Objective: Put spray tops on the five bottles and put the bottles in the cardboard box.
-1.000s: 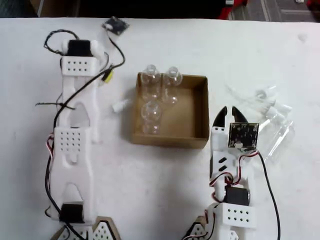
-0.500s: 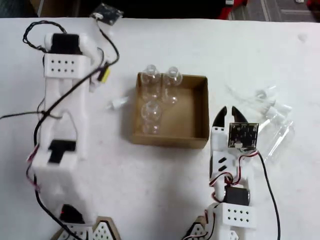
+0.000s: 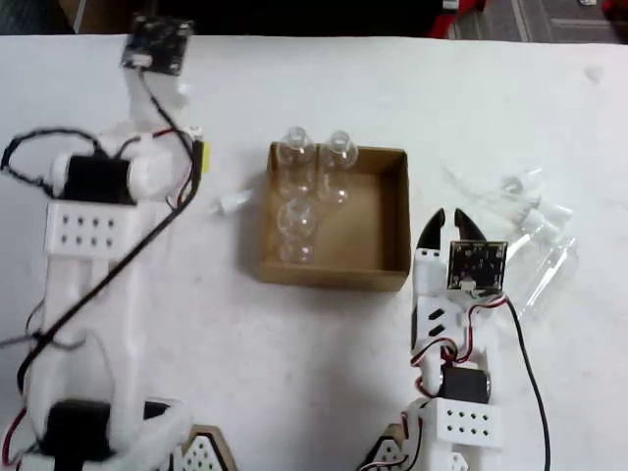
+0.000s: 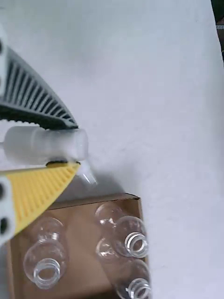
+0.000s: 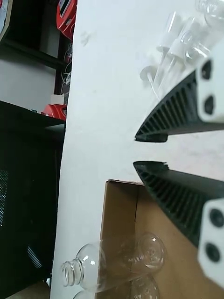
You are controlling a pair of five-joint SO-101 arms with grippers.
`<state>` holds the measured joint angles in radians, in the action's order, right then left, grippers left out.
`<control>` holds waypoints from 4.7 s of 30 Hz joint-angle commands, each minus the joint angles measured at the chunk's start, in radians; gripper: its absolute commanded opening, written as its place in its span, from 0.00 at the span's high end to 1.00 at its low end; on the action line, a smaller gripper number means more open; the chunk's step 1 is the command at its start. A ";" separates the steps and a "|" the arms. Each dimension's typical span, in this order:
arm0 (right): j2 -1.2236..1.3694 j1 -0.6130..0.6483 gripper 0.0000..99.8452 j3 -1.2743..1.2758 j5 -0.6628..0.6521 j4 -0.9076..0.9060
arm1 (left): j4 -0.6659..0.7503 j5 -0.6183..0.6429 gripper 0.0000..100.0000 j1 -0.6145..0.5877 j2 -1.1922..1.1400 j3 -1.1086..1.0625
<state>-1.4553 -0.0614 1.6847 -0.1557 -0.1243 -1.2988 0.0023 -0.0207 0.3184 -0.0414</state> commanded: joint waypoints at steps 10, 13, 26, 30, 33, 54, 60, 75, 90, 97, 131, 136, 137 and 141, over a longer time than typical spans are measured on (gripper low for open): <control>0.005 0.004 0.94 0.011 0.006 0.018 | 0.442 0.152 0.98 0.200 0.374 -0.350; 0.005 0.004 0.94 0.011 0.006 0.018 | 0.568 0.152 0.98 0.205 0.435 -0.456; 0.005 0.004 0.94 0.011 0.006 0.018 | 0.928 0.152 0.98 0.239 0.743 -0.744; 0.005 0.004 0.94 0.011 0.006 0.018 | 1.082 0.153 0.98 0.291 0.691 -0.781; 0.005 0.004 0.94 0.011 0.006 0.018 | 1.266 0.158 0.98 0.311 0.622 -0.779; 0.005 0.001 0.94 0.011 0.006 0.025 | 1.987 0.009 0.98 0.335 0.091 -0.701; 0.005 -0.001 0.94 0.011 0.006 0.025 | 1.990 0.009 0.98 0.338 0.042 -0.678; 0.005 -0.002 0.94 0.011 0.006 0.025 | 2.061 0.011 0.98 0.348 -0.087 -0.663; 0.005 -0.002 0.94 0.011 0.006 0.025 | 2.061 0.011 0.98 0.346 -0.223 -0.667; 0.005 -0.002 0.94 0.011 0.006 0.025 | 2.061 0.011 0.98 0.341 -0.294 -0.669; 0.005 -0.002 0.94 0.011 0.006 0.025 | 2.055 0.071 0.85 0.295 -0.308 -0.806; 0.005 -0.002 0.94 0.011 0.006 0.025 | 2.053 0.097 0.73 0.295 -0.308 -0.812; 0.005 -0.002 0.94 0.011 0.006 0.025 | 2.053 0.097 0.73 0.295 -0.306 -0.812; 0.005 -0.002 0.94 0.011 0.006 0.025 | 2.053 0.097 0.77 0.275 -0.303 -0.812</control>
<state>-1.4553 -0.0614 1.6847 -0.1557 -0.1243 0.7357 0.0867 0.2831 0.0008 -0.8608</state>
